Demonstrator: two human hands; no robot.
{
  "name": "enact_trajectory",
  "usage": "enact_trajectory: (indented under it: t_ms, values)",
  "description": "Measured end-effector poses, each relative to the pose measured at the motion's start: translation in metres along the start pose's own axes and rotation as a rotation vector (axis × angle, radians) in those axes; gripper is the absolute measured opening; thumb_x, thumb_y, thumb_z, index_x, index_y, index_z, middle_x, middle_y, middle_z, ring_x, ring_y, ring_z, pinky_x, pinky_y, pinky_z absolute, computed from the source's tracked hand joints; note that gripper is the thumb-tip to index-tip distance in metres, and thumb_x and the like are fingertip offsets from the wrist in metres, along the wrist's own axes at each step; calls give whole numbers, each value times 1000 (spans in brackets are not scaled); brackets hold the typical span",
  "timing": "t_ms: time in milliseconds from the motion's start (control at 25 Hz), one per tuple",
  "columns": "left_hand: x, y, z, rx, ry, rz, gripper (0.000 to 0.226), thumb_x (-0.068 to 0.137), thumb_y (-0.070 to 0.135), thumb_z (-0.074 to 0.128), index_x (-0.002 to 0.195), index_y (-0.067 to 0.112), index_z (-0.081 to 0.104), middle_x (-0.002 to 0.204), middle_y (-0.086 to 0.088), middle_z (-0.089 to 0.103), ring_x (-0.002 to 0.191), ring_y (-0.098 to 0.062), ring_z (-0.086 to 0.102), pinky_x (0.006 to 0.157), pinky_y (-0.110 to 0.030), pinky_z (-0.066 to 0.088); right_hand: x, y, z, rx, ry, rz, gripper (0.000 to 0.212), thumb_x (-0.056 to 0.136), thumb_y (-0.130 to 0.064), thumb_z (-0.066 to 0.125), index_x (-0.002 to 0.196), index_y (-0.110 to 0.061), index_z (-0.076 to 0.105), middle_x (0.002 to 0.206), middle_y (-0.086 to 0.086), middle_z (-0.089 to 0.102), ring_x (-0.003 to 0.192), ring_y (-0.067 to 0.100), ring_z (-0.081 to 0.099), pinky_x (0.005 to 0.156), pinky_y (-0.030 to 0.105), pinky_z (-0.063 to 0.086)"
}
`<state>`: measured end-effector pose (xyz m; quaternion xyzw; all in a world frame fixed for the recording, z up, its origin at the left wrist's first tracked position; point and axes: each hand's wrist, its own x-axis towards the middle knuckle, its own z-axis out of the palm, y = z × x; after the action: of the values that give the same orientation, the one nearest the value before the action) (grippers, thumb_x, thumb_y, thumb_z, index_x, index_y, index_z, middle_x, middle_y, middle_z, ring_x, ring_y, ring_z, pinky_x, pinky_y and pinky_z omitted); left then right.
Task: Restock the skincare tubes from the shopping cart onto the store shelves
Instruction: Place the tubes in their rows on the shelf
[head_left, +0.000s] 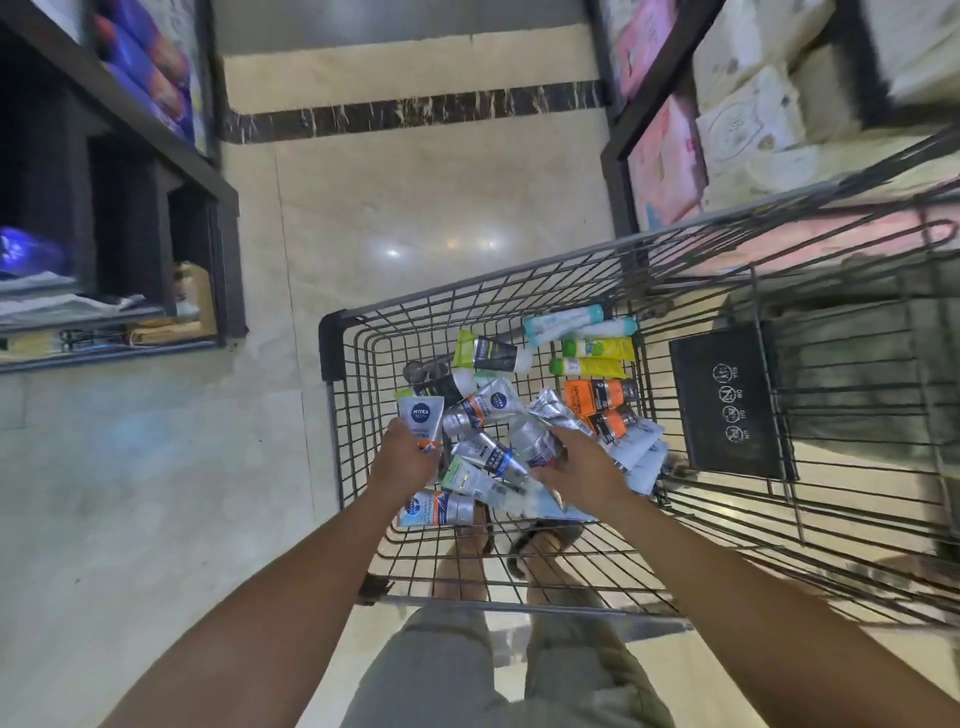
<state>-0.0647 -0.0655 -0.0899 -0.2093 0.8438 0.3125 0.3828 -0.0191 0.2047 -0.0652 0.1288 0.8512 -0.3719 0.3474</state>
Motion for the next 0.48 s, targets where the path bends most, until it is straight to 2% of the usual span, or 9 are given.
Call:
enact_trajectory:
  t_ms: [80,160,280,360,480]
  values:
    - [-18,15,-15,-13,-21,76,40,89,20,75,113,18,44,110,-7,64,91,-25,62,75,-35,52,-13,-23,-11,36,28,-29,26,81,-30,80,94,-37,58,77,-14,58,68,5,53,61,26,40]
    - [-34,28,-25,-23,-33,131,41,89,20,76,112,22,42,108,-1,62,95,-23,62,79,-35,51,-24,-36,-17,83,15,-50,26,84,-24,79,99,-34,61,77,-16,60,69,4,55,61,22,38]
    - [-61,40,-35,-88,-43,201,42,89,25,77,113,28,43,107,4,64,96,-21,65,83,-39,54,-51,-52,-27,105,34,-68,30,86,-28,78,108,-33,59,81,-16,62,72,2,58,62,20,39]
    - [-82,44,-37,-138,-43,268,38,92,19,75,109,32,43,108,6,64,97,-18,65,78,-32,51,-70,-59,-33,155,48,-62,34,87,-33,78,113,-36,56,87,-13,67,78,10,63,68,25,47]
    - [-115,41,-34,-189,-24,338,40,93,15,74,115,28,43,104,14,61,94,-9,62,69,-22,44,-100,-64,-39,266,107,-43,41,86,-38,79,119,-36,55,97,-4,73,84,16,70,79,33,57]
